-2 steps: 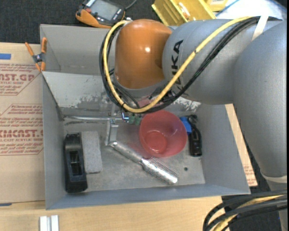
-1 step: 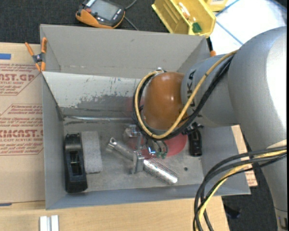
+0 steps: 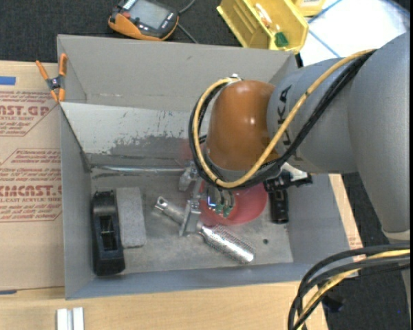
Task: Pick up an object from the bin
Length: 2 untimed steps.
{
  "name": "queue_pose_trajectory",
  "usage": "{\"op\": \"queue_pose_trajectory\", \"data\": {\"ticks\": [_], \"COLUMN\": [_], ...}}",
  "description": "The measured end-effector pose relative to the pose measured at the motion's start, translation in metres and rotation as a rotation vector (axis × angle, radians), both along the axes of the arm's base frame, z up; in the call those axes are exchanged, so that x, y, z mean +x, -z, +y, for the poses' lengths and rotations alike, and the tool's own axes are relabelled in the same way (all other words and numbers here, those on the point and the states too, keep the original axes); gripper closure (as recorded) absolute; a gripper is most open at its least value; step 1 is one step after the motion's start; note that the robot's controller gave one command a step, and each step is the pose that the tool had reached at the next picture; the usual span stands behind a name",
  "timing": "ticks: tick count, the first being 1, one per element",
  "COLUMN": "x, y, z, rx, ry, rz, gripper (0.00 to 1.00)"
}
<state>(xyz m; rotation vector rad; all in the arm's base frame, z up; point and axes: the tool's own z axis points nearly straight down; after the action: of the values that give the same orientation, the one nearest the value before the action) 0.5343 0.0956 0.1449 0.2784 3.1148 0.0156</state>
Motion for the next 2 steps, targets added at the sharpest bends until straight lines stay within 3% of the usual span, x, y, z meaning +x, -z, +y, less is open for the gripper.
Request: {"op": "queue_pose_trajectory", "data": {"ticks": [1, 2], "x": [-0.021, -0.036], "y": [0.046, 0.075], "z": [-0.05, -0.022], "rx": [-0.009, 0.002], "ry": [-0.09, 0.066], "rz": [0.026, 0.002], "gripper": [0.0, 0.0]}}
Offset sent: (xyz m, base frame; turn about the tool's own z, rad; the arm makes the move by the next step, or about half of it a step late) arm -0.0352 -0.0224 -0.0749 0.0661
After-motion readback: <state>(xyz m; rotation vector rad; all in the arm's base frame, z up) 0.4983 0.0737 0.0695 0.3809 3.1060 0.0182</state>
